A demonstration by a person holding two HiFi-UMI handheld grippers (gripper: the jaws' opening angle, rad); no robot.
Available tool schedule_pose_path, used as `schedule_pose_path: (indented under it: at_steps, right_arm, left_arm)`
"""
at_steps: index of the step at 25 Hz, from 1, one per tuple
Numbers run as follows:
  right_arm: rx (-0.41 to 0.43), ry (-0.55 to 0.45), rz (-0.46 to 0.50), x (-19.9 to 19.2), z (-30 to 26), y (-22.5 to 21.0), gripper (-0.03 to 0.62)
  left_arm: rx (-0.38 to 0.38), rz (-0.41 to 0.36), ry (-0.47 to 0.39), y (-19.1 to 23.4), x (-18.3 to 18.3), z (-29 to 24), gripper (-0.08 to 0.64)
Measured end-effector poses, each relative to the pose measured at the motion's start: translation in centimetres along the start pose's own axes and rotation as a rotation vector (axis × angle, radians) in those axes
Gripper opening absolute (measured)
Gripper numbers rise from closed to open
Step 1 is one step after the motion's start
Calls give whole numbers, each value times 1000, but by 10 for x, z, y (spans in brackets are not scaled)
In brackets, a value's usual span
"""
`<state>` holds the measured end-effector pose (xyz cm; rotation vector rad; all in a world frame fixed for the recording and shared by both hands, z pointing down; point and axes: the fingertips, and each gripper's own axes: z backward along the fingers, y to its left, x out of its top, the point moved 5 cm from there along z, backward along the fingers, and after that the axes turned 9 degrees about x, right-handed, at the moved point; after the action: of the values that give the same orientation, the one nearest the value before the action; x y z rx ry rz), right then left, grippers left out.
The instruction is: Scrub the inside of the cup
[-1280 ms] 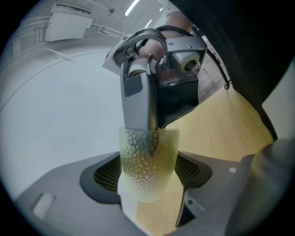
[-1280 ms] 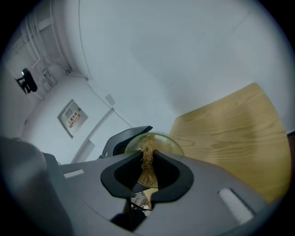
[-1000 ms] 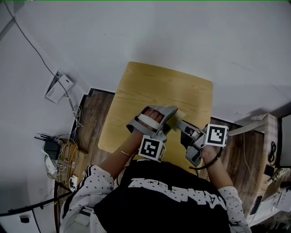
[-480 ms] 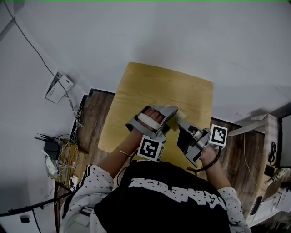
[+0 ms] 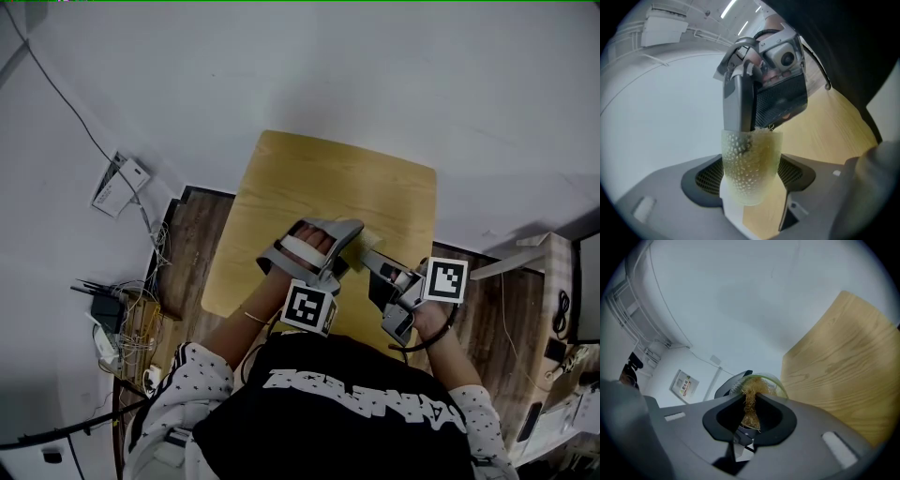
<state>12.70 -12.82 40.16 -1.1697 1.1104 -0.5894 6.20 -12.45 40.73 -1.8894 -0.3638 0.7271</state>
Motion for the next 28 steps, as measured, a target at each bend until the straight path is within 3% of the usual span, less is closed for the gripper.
schedule_pose_path:
  at_steps: [4, 13, 22, 28]
  right_arm:
    - [-24, 69, 127, -2, -8, 11, 74]
    - [-193, 248, 417, -11, -12, 13, 72]
    - [-363, 538, 861, -21, -20, 16, 74]
    - [-402, 695, 1016, -24, -26, 16, 74]
  left_arm:
    - [-18, 28, 9, -1, 0, 1, 359]
    - [-59, 68, 12, -2, 1, 4, 359]
    - [-108, 121, 25, -7, -1, 5, 359]
    - [-131, 165, 15, -9, -4, 4, 358]
